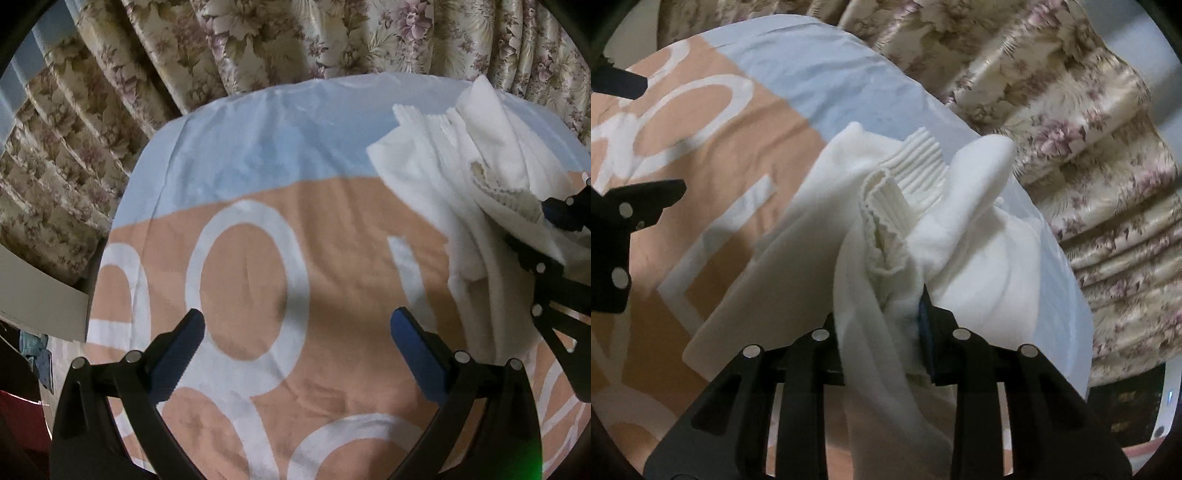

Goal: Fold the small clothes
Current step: 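Lift the folded sweater bundle with the right tool and flip it over, then grasp the bundle edge with the left tool while the right tool grips the other end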

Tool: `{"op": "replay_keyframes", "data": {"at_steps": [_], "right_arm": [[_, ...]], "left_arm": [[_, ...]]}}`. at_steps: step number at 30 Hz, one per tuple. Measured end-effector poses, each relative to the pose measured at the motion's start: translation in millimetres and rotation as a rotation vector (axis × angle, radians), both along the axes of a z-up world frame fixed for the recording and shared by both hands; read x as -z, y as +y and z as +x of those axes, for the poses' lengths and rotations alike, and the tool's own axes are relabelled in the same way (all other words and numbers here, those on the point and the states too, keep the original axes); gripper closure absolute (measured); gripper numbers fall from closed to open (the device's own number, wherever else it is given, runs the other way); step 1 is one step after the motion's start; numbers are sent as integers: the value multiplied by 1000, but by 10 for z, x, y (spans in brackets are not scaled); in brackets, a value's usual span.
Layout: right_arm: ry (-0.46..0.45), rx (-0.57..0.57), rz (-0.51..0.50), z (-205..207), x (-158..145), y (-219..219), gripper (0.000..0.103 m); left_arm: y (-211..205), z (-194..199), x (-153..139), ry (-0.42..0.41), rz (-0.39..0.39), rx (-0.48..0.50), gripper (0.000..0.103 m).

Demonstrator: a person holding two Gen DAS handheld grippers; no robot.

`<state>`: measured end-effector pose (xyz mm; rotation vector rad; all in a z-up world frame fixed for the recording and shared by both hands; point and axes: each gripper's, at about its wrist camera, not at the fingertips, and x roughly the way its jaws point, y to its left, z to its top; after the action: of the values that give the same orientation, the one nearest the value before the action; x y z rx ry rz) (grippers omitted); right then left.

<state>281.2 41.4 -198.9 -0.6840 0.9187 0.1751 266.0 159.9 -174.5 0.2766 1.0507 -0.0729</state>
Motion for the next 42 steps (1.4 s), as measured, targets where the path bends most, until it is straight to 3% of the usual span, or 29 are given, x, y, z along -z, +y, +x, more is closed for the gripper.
{"op": "replay_keyframes", "data": {"at_steps": [3, 6, 10, 14, 19, 25, 27, 29, 31, 33, 34, 36, 39, 42], "right_arm": [[56, -27, 103, -55, -143, -72, 61], [131, -66, 297, -139, -443, -286, 47], [133, -38, 473, -188, -793, -756, 40], [87, 65, 454, -95, -842, -1222, 38], [111, 146, 427, -2, -617, -1588, 38], [167, 166, 453, -40, -382, -1671, 45], [181, 160, 464, -51, -341, -1658, 56], [198, 162, 471, -31, -299, -1647, 63], [194, 162, 464, -32, -283, -1618, 68], [171, 146, 450, -61, -305, -1577, 77], [159, 140, 446, -83, -330, -1563, 79], [145, 137, 444, -117, -383, -1526, 94], [120, 102, 390, -215, -436, -1378, 95], [104, 70, 290, -272, -346, -1193, 95]], "left_arm": [[6, -17, -18, -5, 5, -5, 2], [9, -6, -102, -22, -7, -6, 2], [-45, 23, -250, -42, -33, 9, 2], [-239, 103, -416, -72, -42, 47, 2], [-650, 343, -565, -70, -111, 129, 2], [-1063, 722, -405, -36, -54, 159, 2], [-1145, 807, -323, -28, -23, 173, 3], [-1211, 859, -247, -24, -1, 195, 16], [-1225, 884, -197, 23, -74, 241, 64], [-1233, 883, -214, 50, -135, 266, 84], [-1250, 864, -235, 35, -112, 271, 91], [-1263, 803, -299, 8, -71, 302, 92], [-1164, 737, -369, -16, -39, 332, 92], [-993, 752, -348, -53, 57, 316, 94]]}}
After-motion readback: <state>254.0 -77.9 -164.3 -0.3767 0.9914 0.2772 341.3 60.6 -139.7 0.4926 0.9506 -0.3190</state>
